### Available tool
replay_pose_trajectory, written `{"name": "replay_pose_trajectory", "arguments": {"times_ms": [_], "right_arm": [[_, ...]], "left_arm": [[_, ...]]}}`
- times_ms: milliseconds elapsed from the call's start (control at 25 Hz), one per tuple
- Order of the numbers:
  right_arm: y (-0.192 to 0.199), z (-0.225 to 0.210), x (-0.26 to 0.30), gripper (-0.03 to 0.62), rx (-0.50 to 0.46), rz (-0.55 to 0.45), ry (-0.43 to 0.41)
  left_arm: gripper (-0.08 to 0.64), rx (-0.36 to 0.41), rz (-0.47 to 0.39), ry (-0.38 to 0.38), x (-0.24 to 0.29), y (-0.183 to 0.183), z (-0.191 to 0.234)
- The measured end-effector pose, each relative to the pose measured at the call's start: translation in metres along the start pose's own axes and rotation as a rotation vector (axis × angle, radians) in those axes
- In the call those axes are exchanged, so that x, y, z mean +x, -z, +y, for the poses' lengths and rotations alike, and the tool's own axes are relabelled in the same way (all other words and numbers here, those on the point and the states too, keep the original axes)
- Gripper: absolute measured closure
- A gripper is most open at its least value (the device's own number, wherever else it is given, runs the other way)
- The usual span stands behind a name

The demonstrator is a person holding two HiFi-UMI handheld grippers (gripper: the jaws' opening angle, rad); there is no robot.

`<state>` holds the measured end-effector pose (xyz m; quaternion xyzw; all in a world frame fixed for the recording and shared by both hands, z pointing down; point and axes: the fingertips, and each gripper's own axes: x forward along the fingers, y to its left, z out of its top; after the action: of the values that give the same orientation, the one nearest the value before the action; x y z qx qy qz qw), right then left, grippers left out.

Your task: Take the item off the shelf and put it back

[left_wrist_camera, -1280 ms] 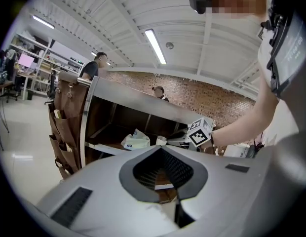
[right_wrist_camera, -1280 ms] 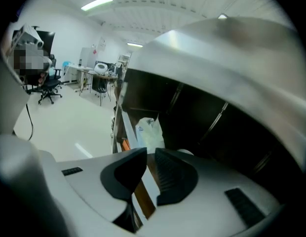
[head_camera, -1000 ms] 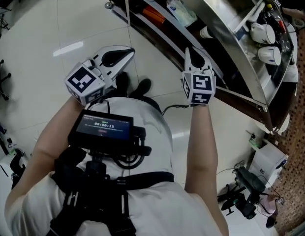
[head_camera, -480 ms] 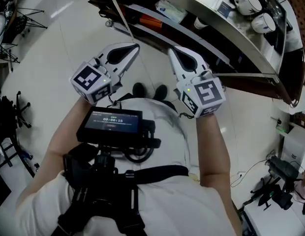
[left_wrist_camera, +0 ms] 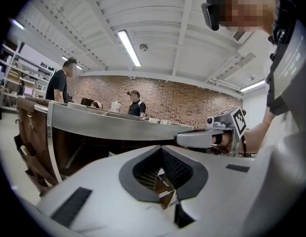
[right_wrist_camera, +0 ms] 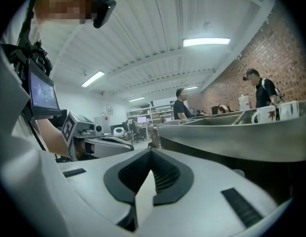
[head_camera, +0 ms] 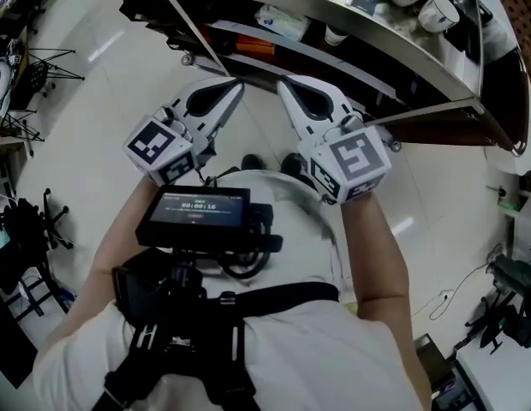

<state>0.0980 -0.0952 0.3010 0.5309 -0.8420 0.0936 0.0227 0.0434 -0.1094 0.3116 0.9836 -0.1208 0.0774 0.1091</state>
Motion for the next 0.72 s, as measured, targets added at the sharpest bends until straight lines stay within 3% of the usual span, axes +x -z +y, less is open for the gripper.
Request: {"name": "replay_pose_trajectory", "arguments": {"times_ms": [720], "right_arm": [[-0.0004,0.002,0.0002,0.592,-0.014,0.004,-0.011]], "left_arm": [[0.551,0.017,0.02,0.004,0.0071,0.0056,-0.0035]]}}
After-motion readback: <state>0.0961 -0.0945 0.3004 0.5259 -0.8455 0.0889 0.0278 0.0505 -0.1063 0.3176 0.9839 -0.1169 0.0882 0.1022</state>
